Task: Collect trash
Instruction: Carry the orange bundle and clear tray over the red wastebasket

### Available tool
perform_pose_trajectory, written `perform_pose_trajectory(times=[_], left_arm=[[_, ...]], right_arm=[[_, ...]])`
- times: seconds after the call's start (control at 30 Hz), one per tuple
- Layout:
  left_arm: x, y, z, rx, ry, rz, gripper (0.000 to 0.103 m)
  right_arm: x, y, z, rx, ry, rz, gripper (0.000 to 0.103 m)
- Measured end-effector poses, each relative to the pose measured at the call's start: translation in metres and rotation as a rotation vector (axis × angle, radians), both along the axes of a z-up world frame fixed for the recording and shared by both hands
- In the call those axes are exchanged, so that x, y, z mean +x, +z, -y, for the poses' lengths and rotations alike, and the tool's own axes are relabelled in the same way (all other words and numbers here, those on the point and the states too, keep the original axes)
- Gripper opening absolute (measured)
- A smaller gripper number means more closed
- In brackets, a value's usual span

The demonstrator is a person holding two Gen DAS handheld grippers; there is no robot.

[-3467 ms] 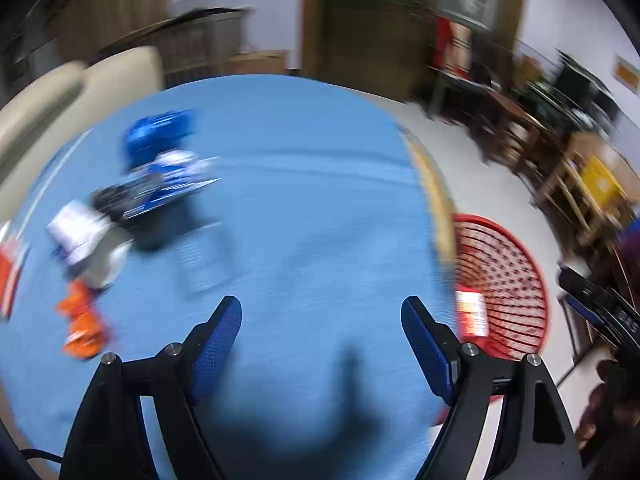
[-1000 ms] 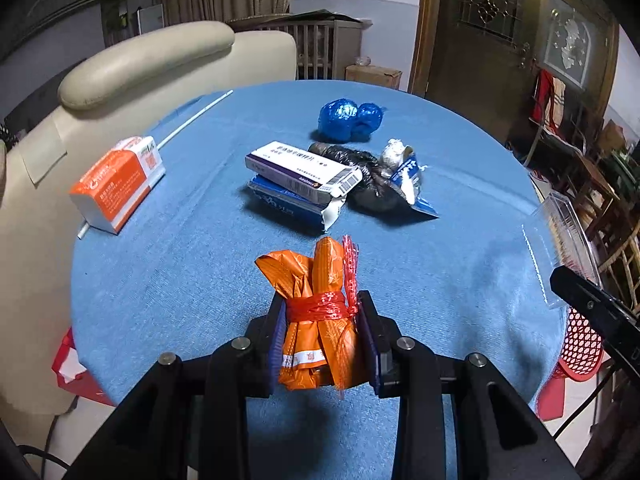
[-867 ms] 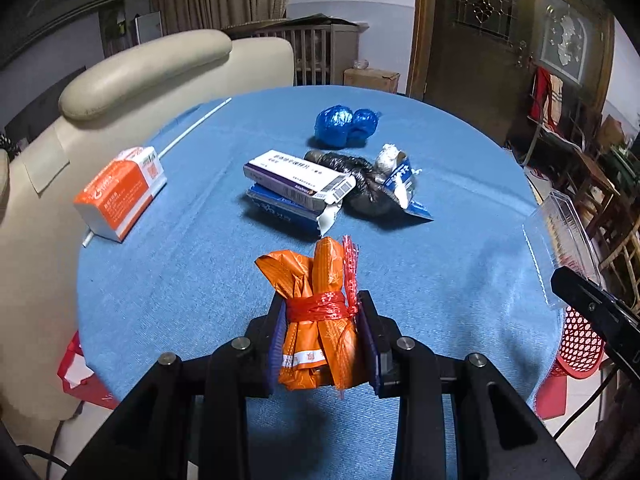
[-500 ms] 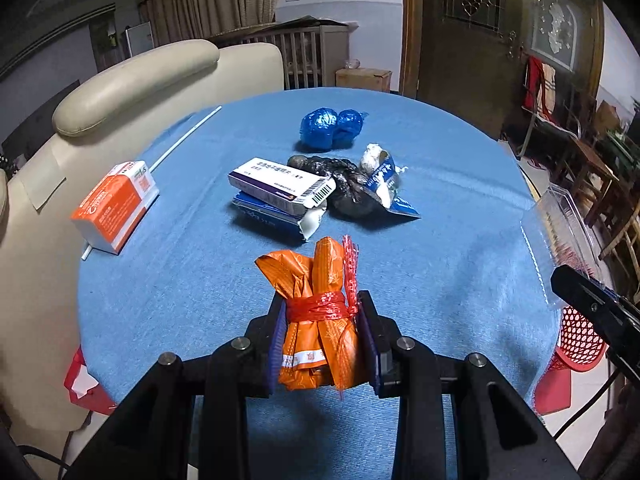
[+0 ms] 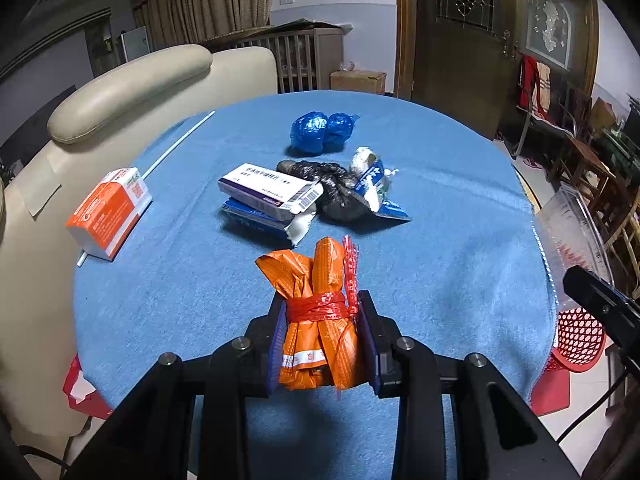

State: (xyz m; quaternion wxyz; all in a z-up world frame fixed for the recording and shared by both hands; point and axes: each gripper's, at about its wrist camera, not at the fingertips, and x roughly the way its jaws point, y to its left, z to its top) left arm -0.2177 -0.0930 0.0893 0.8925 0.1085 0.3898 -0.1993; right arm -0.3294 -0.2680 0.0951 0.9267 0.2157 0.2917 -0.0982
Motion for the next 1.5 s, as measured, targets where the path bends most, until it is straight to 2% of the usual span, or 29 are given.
perform_pose_trajectory(times=[0.2,0.43,0.77,1.1,1.3,1.5], left_arm=[[0.0,-0.003,0.024,-0.039,-0.03,-0.03,0.035],[-0.015,0.001,0.065,-0.047,-0.118,-0.029,0.035],[-0.025,0.002,0.079,-0.027,-0.144,-0.019,0.035],[-0.029,-0.004,0.084,-0.003,-0.158,-0.012,0.034],[-0.03,-0.009,0.099,0.005,-0.191,-0.025,0.034],[-0.04,-0.007,0.128,0.009,-0.267,-0.021,0.034]], right_arm=[[-0.034,0.012,0.02,-0.04,-0.083,0.016,0.054],[-0.085,0.016,0.063,-0.023,-0.234,0.018,0.054],[-0.098,0.022,0.07,-0.02,-0.248,0.036,0.054],[-0.102,0.003,0.078,0.005,-0.26,0.021,0.054],[-0.11,-0.026,0.109,0.061,-0.332,-0.031,0.054],[-0.121,-0.043,0.145,0.094,-0.414,-0.072,0.054]])
